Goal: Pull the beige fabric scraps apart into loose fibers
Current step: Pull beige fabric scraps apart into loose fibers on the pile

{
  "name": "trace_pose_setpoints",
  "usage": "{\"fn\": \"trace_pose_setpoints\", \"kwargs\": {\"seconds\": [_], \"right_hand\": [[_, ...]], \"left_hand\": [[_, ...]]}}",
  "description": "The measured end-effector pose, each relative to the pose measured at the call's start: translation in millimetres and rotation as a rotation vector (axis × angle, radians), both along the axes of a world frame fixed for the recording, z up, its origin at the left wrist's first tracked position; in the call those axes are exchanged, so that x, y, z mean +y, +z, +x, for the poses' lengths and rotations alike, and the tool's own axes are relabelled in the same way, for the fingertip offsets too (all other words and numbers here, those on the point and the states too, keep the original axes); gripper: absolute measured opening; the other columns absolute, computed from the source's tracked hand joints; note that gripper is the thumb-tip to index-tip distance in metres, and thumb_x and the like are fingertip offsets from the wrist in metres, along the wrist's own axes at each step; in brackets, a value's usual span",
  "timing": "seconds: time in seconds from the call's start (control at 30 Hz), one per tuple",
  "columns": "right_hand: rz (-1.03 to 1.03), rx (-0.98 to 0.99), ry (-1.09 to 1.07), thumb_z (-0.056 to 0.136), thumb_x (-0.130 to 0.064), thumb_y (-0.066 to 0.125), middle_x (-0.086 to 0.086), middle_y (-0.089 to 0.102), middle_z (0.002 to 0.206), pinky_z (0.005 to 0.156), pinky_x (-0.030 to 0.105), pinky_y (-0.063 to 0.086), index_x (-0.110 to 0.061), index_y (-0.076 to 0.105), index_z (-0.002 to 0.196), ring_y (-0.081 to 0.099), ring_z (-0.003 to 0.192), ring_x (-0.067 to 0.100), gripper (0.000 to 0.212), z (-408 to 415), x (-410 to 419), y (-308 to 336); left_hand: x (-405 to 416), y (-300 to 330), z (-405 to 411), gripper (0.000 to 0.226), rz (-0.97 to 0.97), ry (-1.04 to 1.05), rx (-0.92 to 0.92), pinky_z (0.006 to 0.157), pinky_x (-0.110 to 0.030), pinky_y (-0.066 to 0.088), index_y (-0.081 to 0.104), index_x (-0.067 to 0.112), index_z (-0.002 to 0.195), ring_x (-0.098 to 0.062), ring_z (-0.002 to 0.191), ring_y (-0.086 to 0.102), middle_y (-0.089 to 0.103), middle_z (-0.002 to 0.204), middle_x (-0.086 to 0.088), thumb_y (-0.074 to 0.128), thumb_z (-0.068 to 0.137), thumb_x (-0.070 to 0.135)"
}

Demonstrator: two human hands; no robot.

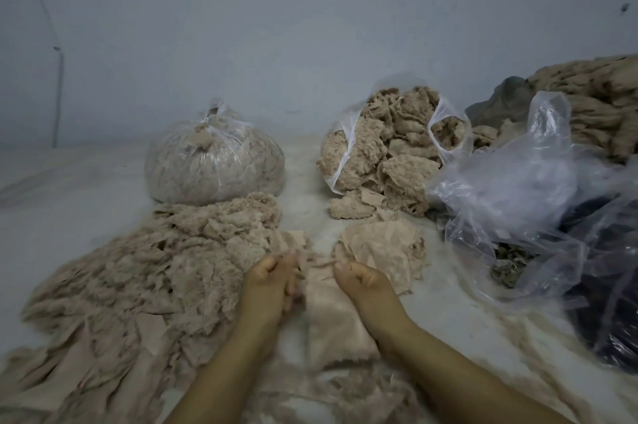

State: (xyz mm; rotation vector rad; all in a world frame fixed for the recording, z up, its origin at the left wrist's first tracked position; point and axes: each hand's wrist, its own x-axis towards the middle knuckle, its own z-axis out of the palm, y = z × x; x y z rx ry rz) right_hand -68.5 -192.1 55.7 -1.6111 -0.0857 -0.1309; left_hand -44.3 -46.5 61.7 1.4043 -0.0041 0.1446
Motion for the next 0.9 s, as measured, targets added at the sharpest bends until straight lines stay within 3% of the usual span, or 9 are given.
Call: {"fn": "trace_pose_setpoints", "kwargs": {"seconds": [0.1, 0.2, 0.27, 0.4, 0.5, 0.6, 0.7, 0.8, 0.9], "right_hand": [[0.093, 0.085, 0.056, 0.095, -0.028, 0.055, 0.006, 0.051, 0.061, 0.056, 0.024, 0.04, -0.009, 0.058, 0.069, 0.046, 0.057, 0.015, 0.032, -0.8, -5.5, 4.6], [-0.017, 0.106, 0.171, 0.091, -0.03, 0.061, 0.003, 0.051, 0.058, 0.052, 0.019, 0.039, -0.016, 0.06, 0.06, 0.046, 0.053, 0.009, 0.035, -3.2, -3.5, 6.0], [0.004, 0.135, 0.228, 0.092, -0.026, 0.062, -0.002, 0.055, 0.054, 0.05, 0.017, 0.041, -0.022, 0.061, 0.052, 0.05, 0.05, 0.005, 0.039, -5.1, -1.5, 3.2], [0.059, 0.17, 0.282, 0.09, -0.02, 0.064, 0.002, 0.066, 0.065, 0.052, 0.019, 0.046, -0.015, 0.069, 0.068, 0.059, 0.056, 0.009, 0.023, -5.8, -4.1, 5.3], [0.153, 0.178, 0.298, 0.085, -0.018, 0.066, 0.002, 0.065, 0.063, 0.052, 0.019, 0.047, -0.014, 0.068, 0.067, 0.06, 0.055, 0.01, 0.018, -4.9, -7.7, 6.7], [0.249, 0.164, 0.231, 0.077, -0.027, 0.067, 0.008, 0.063, 0.069, 0.056, 0.024, 0.049, -0.009, 0.066, 0.077, 0.06, 0.061, 0.016, 0.017, -4.7, -9.8, 8.5], [0.335, 0.102, 0.062, 0.091, -0.021, 0.059, 0.023, 0.066, 0.082, 0.068, 0.037, 0.055, 0.002, 0.06, 0.095, 0.065, 0.073, 0.025, 0.024, -0.2, -4.3, 7.1], [0.255, 0.081, -0.076, 0.095, -0.02, 0.057, 0.022, 0.068, 0.09, 0.074, 0.038, 0.056, 0.001, 0.061, 0.097, 0.066, 0.079, 0.024, 0.022, 0.0, 0.5, 5.4], [0.204, 0.09, -0.078, 0.088, -0.028, 0.066, 0.009, 0.068, 0.081, 0.074, 0.038, 0.055, -0.009, 0.062, 0.086, 0.065, 0.077, 0.022, 0.02, 1.4, -2.6, 3.0]], "left_hand": [[11.7, -2.3, 4.3, 0.035, -0.024, 0.068, 0.041, 0.034, -0.017, 0.027, 0.051, 0.011, 0.064, -0.008, 0.035, 0.036, 0.044, 0.047, 0.0, 0.053, 0.094, 0.028], [5.8, -2.8, -1.9, 0.027, -0.025, -0.236, 0.104, 0.049, -0.025, 0.049, 0.064, 0.01, 0.084, -0.011, 0.056, 0.061, 0.064, 0.065, -0.001, 0.057, 0.088, 0.035], [2.2, -5.0, -6.7, 0.027, 0.033, -0.385, 0.094, 0.056, -0.028, 0.051, 0.067, 0.009, 0.082, -0.018, 0.065, 0.062, 0.066, 0.072, -0.007, 0.064, 0.08, 0.036], [0.6, -4.2, -6.7, 0.021, -0.038, -0.268, 0.068, 0.049, -0.025, 0.048, 0.07, 0.011, 0.064, -0.018, 0.053, 0.058, 0.064, 0.063, -0.012, 0.064, 0.08, 0.024], [3.3, -3.5, -1.0, 0.031, -0.162, -0.098, 0.131, 0.04, -0.021, 0.035, 0.058, 0.007, 0.064, -0.013, 0.041, 0.044, 0.051, 0.049, -0.004, 0.054, 0.093, 0.017], [13.7, -0.1, 1.6, 0.034, -0.141, 0.01, 0.129, 0.04, -0.021, 0.038, 0.051, 0.007, 0.071, -0.011, 0.04, 0.046, 0.049, 0.047, -0.001, 0.047, 0.098, 0.027], [-2.9, -1.4, -12.8, 0.044, -0.116, -0.273, 0.204, 0.059, -0.034, 0.054, 0.063, 0.006, 0.09, -0.024, 0.071, 0.066, 0.068, 0.079, -0.014, 0.046, 0.094, 0.046], [-15.4, -3.8, -20.4, 0.024, 0.008, -0.29, 0.087, 0.058, -0.026, 0.05, 0.066, 0.02, 0.072, -0.017, 0.068, 0.061, 0.066, 0.07, -0.002, 0.057, 0.092, 0.028], [-8.6, -4.3, -17.2, 0.014, 0.072, -0.263, 0.033, 0.057, -0.026, 0.049, 0.064, 0.013, 0.076, -0.016, 0.064, 0.061, 0.066, 0.07, -0.004, 0.062, 0.089, 0.017]]}}
